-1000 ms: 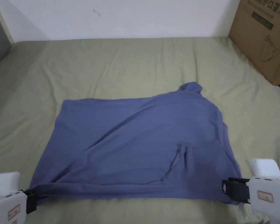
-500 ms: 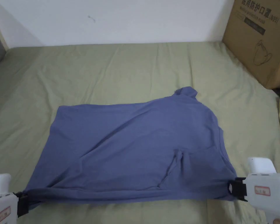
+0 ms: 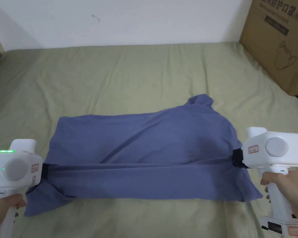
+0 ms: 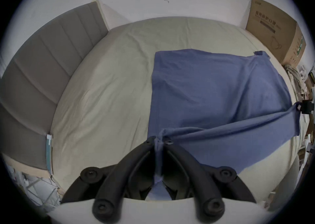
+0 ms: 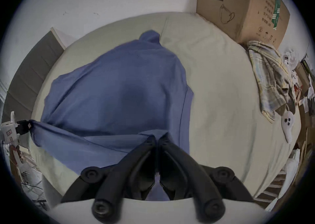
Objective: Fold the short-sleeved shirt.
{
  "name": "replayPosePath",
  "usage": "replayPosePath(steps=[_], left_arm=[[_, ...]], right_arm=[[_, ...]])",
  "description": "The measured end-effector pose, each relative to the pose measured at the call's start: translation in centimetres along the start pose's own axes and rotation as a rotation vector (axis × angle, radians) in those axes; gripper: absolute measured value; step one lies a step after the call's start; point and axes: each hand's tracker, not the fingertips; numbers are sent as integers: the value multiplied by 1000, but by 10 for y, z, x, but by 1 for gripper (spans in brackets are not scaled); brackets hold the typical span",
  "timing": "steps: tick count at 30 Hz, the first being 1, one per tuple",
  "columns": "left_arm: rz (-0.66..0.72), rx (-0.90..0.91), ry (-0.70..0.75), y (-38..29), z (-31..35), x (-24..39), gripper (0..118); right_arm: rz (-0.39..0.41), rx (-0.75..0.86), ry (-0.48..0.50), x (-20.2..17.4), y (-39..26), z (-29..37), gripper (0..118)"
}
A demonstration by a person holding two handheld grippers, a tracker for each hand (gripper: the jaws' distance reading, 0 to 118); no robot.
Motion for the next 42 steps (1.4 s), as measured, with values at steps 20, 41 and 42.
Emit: replayPosePath(steps=[20,41,42], left_arm=[[131,-14,-142,-106,68,-23,0],[158,-94,-85,-95,-6,-18,77],[148,-89,-99,-93,0,-17,64]], right_arm=[[14,92,73,-34,-67,60,1],[-32,-11,140,-34,-99,45,1],[-32,-14,143,-33,-100,45,1]])
